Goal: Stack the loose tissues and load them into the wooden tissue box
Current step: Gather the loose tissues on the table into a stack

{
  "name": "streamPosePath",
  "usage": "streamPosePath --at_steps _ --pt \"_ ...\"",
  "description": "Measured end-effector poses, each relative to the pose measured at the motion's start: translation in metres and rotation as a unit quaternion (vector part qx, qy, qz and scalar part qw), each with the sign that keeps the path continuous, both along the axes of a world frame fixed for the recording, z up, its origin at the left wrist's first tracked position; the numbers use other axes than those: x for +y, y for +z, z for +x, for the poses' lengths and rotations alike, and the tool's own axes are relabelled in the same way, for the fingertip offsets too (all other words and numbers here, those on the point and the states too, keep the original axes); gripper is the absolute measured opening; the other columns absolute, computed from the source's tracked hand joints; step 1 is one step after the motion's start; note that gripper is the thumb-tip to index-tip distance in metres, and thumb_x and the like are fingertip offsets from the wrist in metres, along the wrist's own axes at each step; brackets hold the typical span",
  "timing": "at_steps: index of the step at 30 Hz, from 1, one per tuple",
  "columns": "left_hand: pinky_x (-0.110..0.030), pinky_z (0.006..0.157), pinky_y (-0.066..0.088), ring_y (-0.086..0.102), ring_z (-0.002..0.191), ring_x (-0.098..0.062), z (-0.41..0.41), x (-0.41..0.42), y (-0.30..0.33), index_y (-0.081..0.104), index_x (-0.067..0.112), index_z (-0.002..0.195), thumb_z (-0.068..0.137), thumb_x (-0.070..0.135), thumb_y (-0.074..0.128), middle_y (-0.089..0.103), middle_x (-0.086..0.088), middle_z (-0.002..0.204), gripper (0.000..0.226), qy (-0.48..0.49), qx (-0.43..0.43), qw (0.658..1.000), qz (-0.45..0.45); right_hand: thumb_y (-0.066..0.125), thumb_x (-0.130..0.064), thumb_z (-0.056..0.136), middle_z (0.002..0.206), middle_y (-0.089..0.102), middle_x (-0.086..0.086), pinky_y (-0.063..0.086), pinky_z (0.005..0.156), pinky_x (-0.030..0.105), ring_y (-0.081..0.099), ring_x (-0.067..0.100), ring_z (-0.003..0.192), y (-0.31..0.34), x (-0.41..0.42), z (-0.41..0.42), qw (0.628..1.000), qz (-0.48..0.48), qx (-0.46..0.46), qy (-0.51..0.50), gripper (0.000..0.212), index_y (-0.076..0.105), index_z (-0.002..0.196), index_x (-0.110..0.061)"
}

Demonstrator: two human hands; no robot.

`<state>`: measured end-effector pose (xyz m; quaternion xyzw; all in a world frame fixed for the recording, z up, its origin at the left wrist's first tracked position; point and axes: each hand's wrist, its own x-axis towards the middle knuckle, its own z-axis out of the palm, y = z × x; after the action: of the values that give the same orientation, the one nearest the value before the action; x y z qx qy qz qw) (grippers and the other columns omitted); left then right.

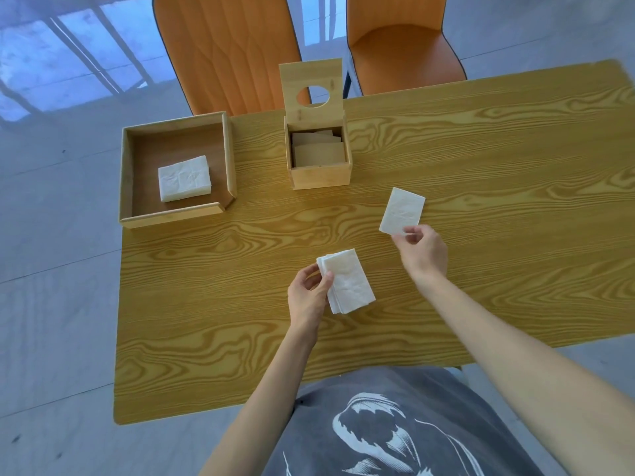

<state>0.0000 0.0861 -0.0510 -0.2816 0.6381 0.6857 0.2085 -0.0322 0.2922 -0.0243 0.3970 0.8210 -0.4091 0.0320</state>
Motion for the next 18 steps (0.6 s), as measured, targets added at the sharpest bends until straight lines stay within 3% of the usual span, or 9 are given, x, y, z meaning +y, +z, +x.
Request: streamPosePath --at_steps 5,10,18 --pt "-0.02 0.066 0.054 0.073 0.099 -0.021 -0.005 0.002 0.003 0.063 0.017 0.123 0.089 0.026 0.074 0.076 -0.007 0.11 0.037 0.016 0.005 1.0 -0.003 0.067 -0.044 0.086 0.117 0.063 0.002 0.051 0.082 0.039 0.062 0.023 0.105 -0.002 0.02 -0.026 0.998 0.036 -0.033 -0.033 0.048 0.057 0.124 -0.016" --pt "-0.026 0.073 0.055 0.072 0.103 -0.021 -0.012 0.004 0.007 0.062 0.019 0.123 0.089 0.028 0.073 0.074 -0.007 0.113 0.037 0.022 0.002 1.0 -0.001 0.069 -0.048 0.084 0.13 0.059 0.006 0.05 0.093 0.046 0.059 0.027 0.115 -0.007 0.024 -0.034 0.995 0.023 -0.077 -0.066 0.067 0.045 0.136 -0.012" --pt "-0.023 0.073 0.056 0.073 0.099 -0.017 -0.011 0.005 0.008 0.061 0.02 0.122 0.09 0.026 0.073 0.076 -0.004 0.11 0.035 0.024 -0.008 1.0 0.0 0.068 -0.043 0.083 0.124 0.056 0.005 0.053 0.086 0.045 0.062 0.025 0.101 -0.009 0.02 -0.038 0.994 0.028 -0.092 -0.056 0.033 0.065 0.105 -0.019"
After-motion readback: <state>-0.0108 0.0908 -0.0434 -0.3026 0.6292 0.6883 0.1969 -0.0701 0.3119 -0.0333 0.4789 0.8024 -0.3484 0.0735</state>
